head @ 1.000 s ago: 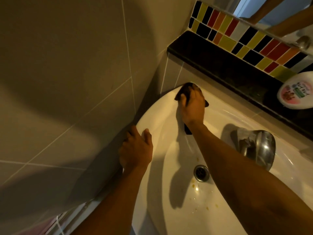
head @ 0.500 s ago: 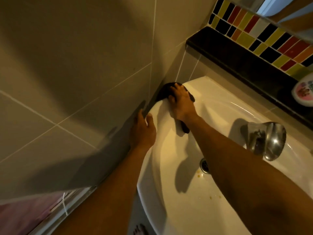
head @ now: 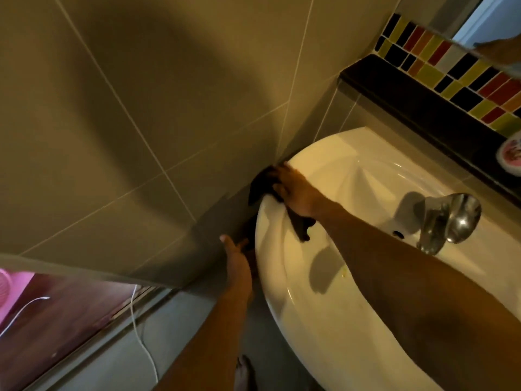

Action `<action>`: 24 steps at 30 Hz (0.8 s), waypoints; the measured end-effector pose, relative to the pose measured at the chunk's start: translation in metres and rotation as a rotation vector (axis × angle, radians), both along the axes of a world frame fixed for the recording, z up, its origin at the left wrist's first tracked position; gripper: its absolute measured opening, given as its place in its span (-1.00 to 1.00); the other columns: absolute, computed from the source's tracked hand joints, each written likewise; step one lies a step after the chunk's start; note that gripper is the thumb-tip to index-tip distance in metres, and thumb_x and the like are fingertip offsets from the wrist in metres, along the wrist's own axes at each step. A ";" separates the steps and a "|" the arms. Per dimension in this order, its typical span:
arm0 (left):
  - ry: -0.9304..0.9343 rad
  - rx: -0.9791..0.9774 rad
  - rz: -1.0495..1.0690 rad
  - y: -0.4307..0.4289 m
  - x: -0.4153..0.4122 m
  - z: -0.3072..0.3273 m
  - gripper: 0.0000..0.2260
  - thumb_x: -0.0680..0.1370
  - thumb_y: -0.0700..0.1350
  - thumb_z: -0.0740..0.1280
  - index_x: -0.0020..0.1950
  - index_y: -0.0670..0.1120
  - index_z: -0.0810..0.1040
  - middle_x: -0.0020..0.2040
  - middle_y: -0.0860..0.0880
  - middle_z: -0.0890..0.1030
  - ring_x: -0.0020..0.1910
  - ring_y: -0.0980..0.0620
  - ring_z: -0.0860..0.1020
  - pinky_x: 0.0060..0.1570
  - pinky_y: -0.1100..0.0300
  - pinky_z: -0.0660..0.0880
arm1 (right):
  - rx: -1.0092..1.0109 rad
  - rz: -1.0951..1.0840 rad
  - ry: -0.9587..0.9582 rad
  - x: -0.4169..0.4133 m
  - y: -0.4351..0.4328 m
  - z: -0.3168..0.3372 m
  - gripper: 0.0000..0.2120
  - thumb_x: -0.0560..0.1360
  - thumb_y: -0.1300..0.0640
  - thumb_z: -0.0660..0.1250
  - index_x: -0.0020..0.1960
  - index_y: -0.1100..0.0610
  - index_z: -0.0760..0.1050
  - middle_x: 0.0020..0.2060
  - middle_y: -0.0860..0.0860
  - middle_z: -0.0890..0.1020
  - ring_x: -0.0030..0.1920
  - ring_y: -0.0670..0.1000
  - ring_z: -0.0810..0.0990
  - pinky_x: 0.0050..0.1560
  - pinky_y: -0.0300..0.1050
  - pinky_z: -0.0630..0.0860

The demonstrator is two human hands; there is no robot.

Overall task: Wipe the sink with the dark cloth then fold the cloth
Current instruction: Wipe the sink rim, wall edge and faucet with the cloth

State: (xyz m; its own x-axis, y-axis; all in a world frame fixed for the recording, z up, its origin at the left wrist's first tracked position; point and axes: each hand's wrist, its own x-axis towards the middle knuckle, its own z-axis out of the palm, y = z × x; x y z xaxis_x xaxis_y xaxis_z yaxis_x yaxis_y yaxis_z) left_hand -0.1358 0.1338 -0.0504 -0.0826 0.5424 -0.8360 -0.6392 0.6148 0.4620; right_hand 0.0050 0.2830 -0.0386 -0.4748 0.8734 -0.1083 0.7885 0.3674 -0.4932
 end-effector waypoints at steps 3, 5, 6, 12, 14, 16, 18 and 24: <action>-0.060 0.028 -0.058 -0.009 0.001 -0.001 -0.26 0.49 0.43 -0.13 0.49 -0.01 0.23 0.38 -0.06 0.42 0.41 -0.21 0.34 0.41 -0.18 0.22 | 0.069 -0.113 -0.041 -0.018 -0.004 -0.008 -0.63 0.61 0.10 0.06 0.33 0.16 0.46 0.39 0.13 0.42 0.48 0.20 0.22 0.50 0.06 0.00; -0.175 0.058 0.077 -0.015 0.004 0.001 -0.25 0.48 0.44 -0.09 0.47 -0.03 0.26 0.33 -0.12 0.48 0.33 -0.21 0.42 0.34 -0.12 0.32 | 0.066 -0.075 0.052 -0.028 -0.045 -0.012 -0.61 0.56 0.09 0.08 0.25 0.20 0.53 0.32 0.18 0.50 0.43 0.25 0.32 0.49 0.14 0.11; -0.241 0.077 0.171 -0.018 0.005 0.003 -0.26 0.49 0.43 -0.07 0.44 -0.06 0.31 0.25 -0.14 0.52 0.27 -0.19 0.46 0.29 -0.08 0.36 | 0.036 -0.051 0.107 -0.030 -0.074 -0.013 -0.61 0.55 0.08 0.11 0.24 0.20 0.54 0.33 0.17 0.50 0.44 0.23 0.32 0.49 0.13 0.13; -0.258 0.140 0.327 -0.038 0.005 0.007 -0.33 0.52 0.39 -0.10 0.21 -0.08 0.47 0.13 -0.15 0.58 0.21 -0.15 0.51 0.35 -0.03 0.35 | -0.136 0.111 0.190 -0.014 -0.172 -0.005 -0.62 0.61 0.05 0.05 0.36 0.03 0.44 0.49 -0.09 0.29 0.54 -0.06 0.05 0.50 -0.14 -0.06; -0.234 0.185 0.278 -0.034 0.005 0.007 -0.32 0.51 0.39 -0.10 0.27 -0.07 0.47 0.16 -0.16 0.58 0.20 -0.14 0.53 0.32 -0.05 0.39 | -0.107 0.184 0.135 -0.011 -0.158 -0.006 -0.64 0.62 0.08 0.09 0.38 0.06 0.43 0.49 -0.05 0.30 0.54 -0.04 0.07 0.51 -0.15 -0.05; -0.189 0.203 0.208 -0.024 0.004 0.010 -0.33 0.51 0.40 -0.11 0.28 -0.02 0.48 0.15 -0.16 0.60 0.16 -0.15 0.56 0.27 -0.08 0.43 | -0.051 0.232 0.072 -0.014 -0.140 -0.007 -0.65 0.62 0.10 0.14 0.38 0.07 0.42 0.48 0.00 0.32 0.54 0.00 0.10 0.51 -0.12 -0.04; -0.041 0.194 0.069 -0.011 0.007 0.009 -0.37 0.51 0.39 -0.13 0.25 0.05 0.49 0.12 -0.15 0.61 0.13 -0.14 0.56 0.22 -0.06 0.46 | -0.003 0.203 0.045 -0.018 -0.115 -0.008 -0.66 0.61 0.12 0.18 0.37 0.12 0.44 0.46 0.05 0.35 0.52 0.04 0.16 0.52 -0.06 0.01; 0.594 0.229 -0.326 0.028 0.024 0.001 -0.32 0.53 0.35 -0.05 0.55 0.00 0.06 0.55 -0.07 0.15 0.52 -0.08 0.14 0.48 0.00 0.11 | 0.063 0.030 0.019 -0.013 -0.025 -0.006 -0.67 0.61 0.16 0.15 0.29 0.27 0.49 0.39 0.18 0.44 0.49 0.16 0.24 0.50 -0.07 0.01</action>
State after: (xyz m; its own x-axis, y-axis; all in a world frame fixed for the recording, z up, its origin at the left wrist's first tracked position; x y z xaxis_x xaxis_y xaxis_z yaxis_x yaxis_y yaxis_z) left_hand -0.1115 0.1623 -0.0490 -0.2926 0.7738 -0.5618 -0.0398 0.5772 0.8156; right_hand -0.0082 0.2576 -0.0447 -0.5024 0.8635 -0.0441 0.7674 0.4219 -0.4829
